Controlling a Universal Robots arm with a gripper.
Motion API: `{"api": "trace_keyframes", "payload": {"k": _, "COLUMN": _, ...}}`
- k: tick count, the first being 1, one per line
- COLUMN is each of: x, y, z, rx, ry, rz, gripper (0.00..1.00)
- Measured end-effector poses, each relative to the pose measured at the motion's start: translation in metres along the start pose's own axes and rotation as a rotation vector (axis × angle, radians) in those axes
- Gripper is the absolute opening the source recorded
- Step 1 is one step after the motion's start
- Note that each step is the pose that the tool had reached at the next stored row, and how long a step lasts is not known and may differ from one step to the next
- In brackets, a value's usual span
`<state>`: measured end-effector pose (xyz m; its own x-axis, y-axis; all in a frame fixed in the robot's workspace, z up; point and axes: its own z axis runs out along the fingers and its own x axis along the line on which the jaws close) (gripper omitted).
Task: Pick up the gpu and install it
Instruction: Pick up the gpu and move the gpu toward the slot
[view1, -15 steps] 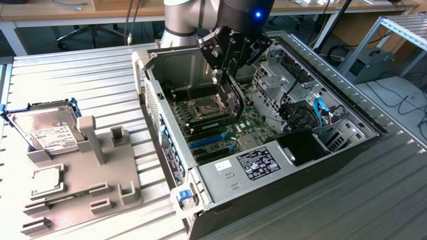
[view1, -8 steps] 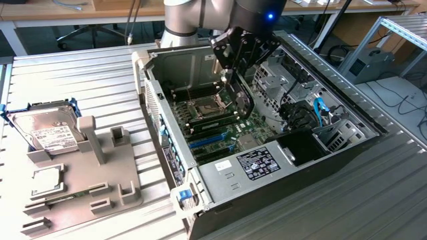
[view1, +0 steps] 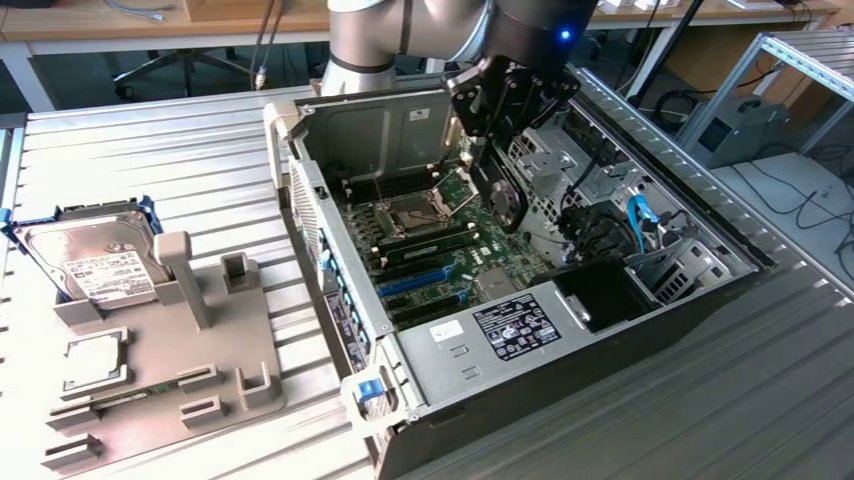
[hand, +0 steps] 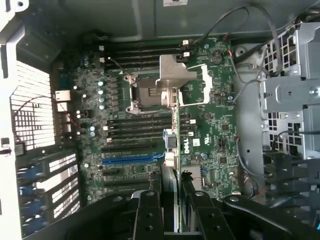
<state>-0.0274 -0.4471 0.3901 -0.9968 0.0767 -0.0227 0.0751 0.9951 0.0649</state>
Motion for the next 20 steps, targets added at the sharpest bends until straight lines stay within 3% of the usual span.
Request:
{"api": "trace_keyframes", "payload": {"k": 14, "x": -0.021, "y": 0.0037, "z": 0.0125, "rx": 0.0024, "ry": 0.0048, "rz": -0.079, "gripper": 0.27}}
{"api": "trace_keyframes", "payload": {"k": 20, "x": -0.041, "y": 0.0057, "z": 0.0197, "rx": 0.0055, "ry": 0.0059, "rz": -0.097, "gripper": 0.27}}
